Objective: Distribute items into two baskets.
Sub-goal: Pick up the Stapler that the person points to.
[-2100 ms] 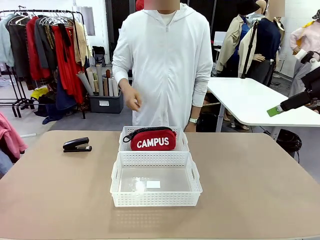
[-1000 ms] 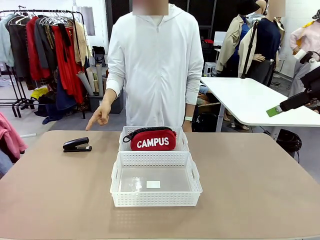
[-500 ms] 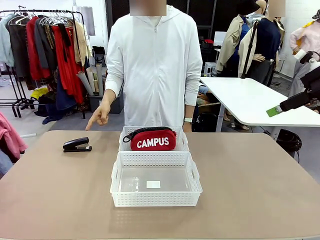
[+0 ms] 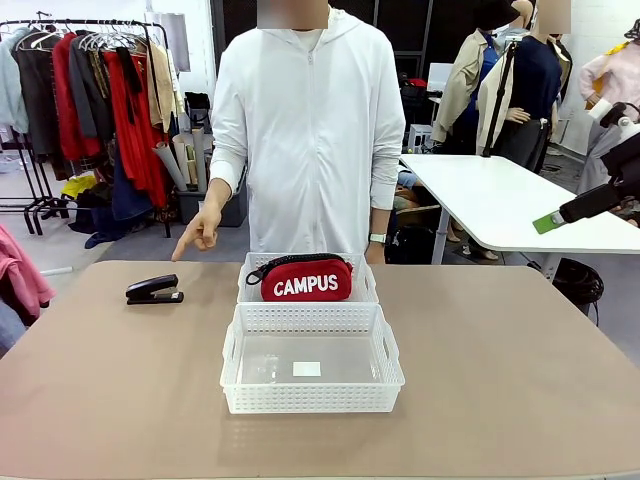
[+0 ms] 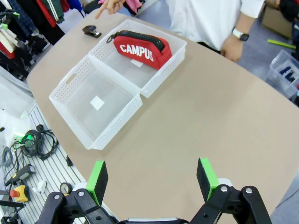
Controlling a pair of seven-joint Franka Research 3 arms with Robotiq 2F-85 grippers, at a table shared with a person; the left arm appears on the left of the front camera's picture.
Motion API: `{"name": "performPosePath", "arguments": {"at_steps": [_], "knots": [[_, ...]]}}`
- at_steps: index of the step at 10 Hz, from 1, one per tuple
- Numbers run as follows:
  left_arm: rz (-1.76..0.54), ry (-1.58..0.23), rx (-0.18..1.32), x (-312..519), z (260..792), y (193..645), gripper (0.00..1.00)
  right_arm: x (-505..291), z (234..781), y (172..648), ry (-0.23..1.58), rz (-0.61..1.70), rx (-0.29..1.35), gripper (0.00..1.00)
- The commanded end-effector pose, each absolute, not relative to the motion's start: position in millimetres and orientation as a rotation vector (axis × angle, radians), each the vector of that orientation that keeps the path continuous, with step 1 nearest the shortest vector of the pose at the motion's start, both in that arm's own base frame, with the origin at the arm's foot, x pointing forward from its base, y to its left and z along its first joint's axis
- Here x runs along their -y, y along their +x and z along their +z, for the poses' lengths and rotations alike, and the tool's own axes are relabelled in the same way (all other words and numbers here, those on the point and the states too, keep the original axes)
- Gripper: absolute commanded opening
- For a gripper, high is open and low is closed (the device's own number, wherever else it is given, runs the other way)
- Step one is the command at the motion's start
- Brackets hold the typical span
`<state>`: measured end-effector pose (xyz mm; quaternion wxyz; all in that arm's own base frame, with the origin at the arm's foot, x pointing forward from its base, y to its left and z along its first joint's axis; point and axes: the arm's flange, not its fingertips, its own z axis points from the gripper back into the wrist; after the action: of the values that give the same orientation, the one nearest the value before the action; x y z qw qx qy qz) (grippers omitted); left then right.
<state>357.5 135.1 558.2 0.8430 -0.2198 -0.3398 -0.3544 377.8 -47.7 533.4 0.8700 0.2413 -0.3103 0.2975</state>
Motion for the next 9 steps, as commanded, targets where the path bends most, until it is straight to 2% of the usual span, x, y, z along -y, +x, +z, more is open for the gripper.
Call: {"name": "performPosePath", "arguments": {"at_steps": [1, 4, 9], "knots": [[-0.798, -0.48, 0.646, -123.4, 559.1, 400.3, 1.0, 48.6, 533.5, 377.6, 0.506, 0.619, 0.65, 1.0], [-0.863, -0.45, 0.547, -89.3, 542.7, 453.2, 1.0, 48.6, 533.5, 377.6, 0.506, 0.619, 0.65, 1.0], [-0.997, -0.327, 0.465, -36.8, 511.6, 509.6, 1.0, 48.6, 533.5, 377.6, 0.506, 0.619, 0.65, 1.0]]}}
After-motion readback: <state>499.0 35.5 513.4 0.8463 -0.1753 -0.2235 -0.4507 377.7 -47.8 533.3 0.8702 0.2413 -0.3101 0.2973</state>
